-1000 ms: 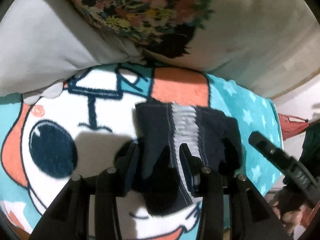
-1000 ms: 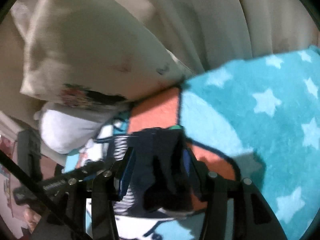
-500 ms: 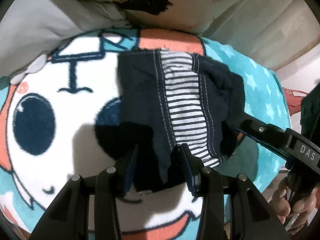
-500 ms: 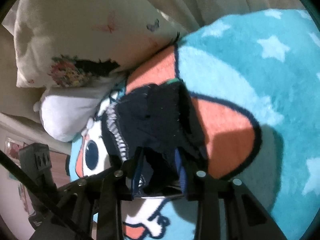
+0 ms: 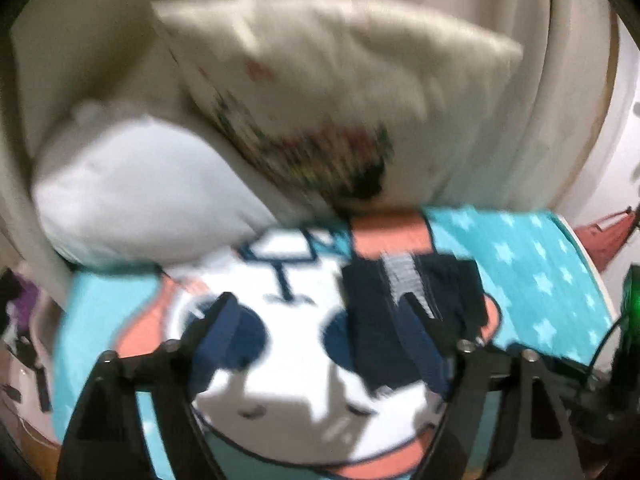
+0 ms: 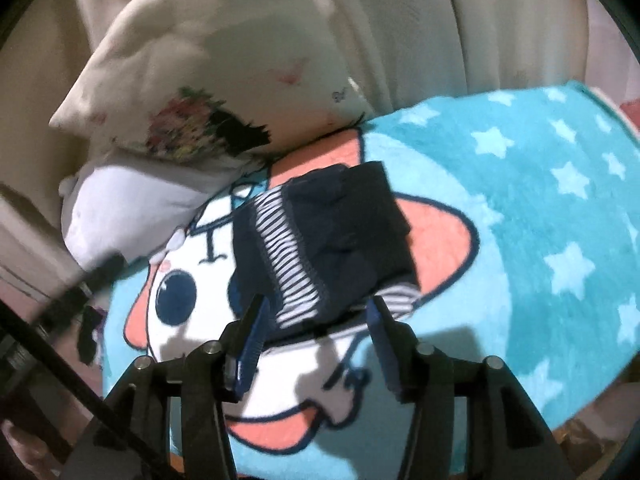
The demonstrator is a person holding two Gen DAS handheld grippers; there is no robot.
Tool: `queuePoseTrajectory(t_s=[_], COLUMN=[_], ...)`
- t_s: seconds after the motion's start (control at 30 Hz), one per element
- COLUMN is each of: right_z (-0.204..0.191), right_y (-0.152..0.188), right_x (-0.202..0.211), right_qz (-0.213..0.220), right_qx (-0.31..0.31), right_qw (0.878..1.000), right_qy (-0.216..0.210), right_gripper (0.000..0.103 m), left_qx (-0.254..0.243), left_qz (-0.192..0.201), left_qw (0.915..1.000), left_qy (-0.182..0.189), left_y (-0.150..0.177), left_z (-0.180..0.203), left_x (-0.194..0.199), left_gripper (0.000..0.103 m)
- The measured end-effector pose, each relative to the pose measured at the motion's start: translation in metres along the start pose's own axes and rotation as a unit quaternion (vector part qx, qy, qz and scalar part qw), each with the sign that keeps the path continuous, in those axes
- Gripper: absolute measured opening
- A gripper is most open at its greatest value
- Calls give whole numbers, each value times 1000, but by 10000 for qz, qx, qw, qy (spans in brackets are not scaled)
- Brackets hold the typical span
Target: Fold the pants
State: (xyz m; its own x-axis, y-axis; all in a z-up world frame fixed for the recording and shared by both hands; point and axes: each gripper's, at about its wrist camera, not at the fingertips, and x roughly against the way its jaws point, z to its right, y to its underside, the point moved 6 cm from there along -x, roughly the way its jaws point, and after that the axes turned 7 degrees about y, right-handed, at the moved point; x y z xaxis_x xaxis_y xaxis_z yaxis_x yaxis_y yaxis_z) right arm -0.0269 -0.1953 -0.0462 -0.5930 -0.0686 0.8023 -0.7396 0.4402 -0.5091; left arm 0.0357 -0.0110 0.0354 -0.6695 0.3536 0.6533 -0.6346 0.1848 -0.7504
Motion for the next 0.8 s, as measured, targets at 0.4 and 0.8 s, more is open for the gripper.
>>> queuePoseTrajectory(t_s=[0.4,0.8], right_z=[-31,-3], right_y=[-3,14], right_x=[59,66], right_qz=[807,664], right_qx=[54,-39], right_qw=[9939,9915], right_qy=[743,1118], right_gripper=[65,71], left_qx=[-365,-269], left_qz=[1171,811], left_qw=[9924,9963], left_qy=[-25,-9], left_y=[-52,-22], left_z=[-7,16], left_x=[59,60], left_gripper=[103,103])
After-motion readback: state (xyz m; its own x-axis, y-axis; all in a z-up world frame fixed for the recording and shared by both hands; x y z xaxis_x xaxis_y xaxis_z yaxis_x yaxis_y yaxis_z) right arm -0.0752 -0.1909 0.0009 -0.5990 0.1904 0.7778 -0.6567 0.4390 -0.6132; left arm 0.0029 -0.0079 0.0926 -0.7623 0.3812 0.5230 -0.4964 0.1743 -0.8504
